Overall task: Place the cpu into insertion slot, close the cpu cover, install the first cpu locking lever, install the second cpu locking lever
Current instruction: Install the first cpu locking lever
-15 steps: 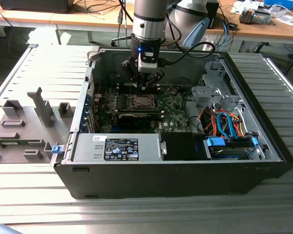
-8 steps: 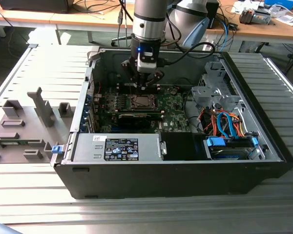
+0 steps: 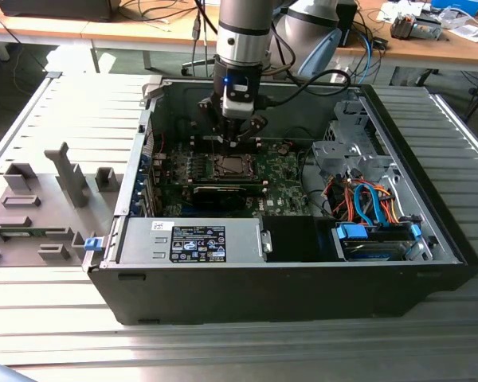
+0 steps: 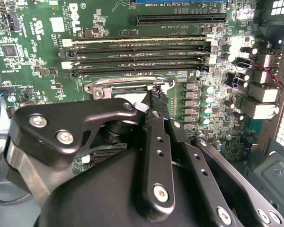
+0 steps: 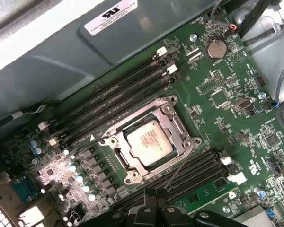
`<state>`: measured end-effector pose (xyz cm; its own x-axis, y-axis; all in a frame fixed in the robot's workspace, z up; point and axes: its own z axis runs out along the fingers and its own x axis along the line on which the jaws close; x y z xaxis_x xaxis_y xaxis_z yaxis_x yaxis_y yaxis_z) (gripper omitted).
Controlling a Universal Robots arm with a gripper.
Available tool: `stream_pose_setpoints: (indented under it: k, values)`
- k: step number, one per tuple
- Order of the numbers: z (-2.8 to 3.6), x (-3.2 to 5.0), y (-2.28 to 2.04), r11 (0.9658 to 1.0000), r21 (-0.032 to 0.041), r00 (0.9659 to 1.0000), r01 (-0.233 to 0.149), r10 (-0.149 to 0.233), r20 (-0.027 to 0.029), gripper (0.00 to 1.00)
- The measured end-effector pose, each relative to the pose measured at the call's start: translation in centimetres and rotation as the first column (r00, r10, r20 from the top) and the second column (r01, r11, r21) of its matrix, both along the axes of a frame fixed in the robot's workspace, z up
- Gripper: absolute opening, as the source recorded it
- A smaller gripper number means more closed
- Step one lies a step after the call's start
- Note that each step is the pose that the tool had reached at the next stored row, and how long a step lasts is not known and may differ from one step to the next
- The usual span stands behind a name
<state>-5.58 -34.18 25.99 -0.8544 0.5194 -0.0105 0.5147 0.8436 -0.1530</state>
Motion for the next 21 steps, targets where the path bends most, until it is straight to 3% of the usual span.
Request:
stream_pose_setpoints:
  k: [16,17,18,19,21]
  values:
    - [0.00,0.00,0.00,0.9981,-0.0091,0.9982,0.060,-0.060,0.0003,0.11]
    - [-0.02,0.01,0.00,0.9982,0.0053,0.9982,0.061,-0.061,-0.0005,0.11]
    - [0.00,0.00,-0.03,0.9971,0.0458,0.9982,0.060,-0.060,-0.0031,0.11]
    - [-0.01,0.00,-0.03,0.9956,0.0776,0.9986,0.053,-0.053,-0.0049,0.11]
    - [-0.01,0.00,-0.03,0.9964,0.0827,0.9998,0.020,-0.019,-0.0052,0.11]
